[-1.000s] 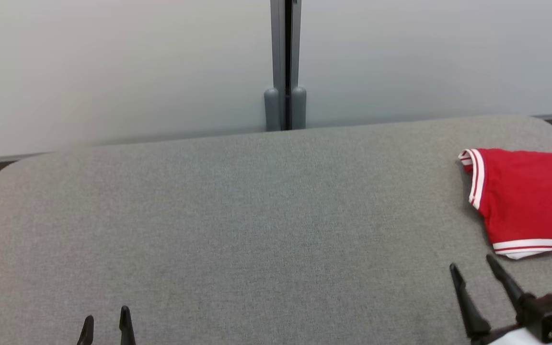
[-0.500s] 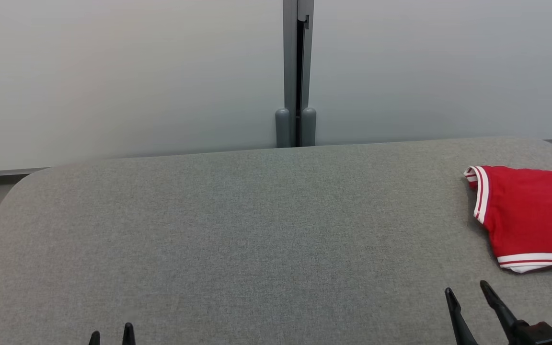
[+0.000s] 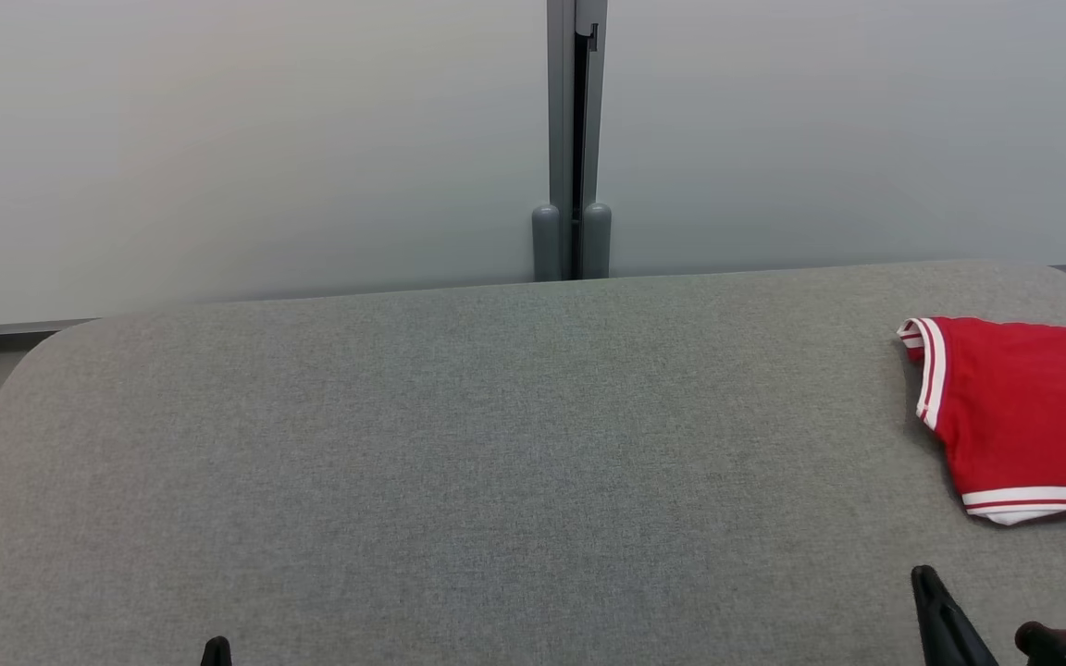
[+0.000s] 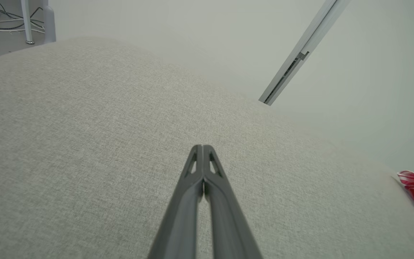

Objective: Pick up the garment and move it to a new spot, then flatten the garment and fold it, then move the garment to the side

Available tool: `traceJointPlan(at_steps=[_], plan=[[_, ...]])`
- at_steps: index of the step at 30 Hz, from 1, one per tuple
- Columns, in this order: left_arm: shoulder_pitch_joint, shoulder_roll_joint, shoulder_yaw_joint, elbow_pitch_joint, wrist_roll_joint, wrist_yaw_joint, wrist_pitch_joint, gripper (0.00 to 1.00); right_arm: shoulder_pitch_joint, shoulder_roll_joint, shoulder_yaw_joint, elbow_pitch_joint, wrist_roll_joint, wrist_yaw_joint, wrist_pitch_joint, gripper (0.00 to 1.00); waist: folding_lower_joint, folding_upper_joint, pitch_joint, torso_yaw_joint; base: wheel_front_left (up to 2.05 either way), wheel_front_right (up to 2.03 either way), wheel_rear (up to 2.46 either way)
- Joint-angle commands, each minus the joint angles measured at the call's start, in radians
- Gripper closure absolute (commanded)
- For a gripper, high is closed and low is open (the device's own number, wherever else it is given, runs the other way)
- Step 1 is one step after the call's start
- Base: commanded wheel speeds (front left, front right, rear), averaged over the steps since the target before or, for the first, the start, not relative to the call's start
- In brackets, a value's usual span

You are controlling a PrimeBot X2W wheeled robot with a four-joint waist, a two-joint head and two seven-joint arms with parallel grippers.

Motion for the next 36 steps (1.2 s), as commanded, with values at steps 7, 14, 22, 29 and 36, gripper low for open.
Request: traceJointPlan(at_steps=[7,14,22,29,36], plan=[[-0.060,0.009,0.014,-0.011,-0.115,-0.015,0.030,1.00,-0.048,-0.002,-0.019,-0.013,0.142,0.000,0.033,1.00,0.0000,0.0000,0.004,0.000,0.00,0.00,0.00],[-0.092,0.011,0.023,-0.008,-0.215,-0.025,0.060,1.00,-0.070,0.000,-0.031,-0.011,0.267,0.000,0.062,1.00,0.0000,0.0000,0.009,0.001,0.00,0.00,0.00],[-0.130,0.012,0.033,-0.004,-0.332,-0.038,0.096,1.00,-0.096,0.002,-0.045,-0.008,0.412,0.000,0.098,1.00,0.0000,0.0000,0.016,0.001,0.00,0.00,0.00],[-0.157,0.013,0.040,0.000,-0.415,-0.047,0.121,1.00,-0.115,0.004,-0.056,-0.006,0.515,0.000,0.122,1.00,0.0000,0.0000,0.021,0.002,0.00,0.00,0.00],[-0.184,0.014,0.047,0.002,-0.493,-0.055,0.144,1.00,-0.132,0.006,-0.065,-0.004,0.611,0.000,0.146,1.00,0.0000,0.0000,0.026,0.002,0.00,0.00,0.00]])
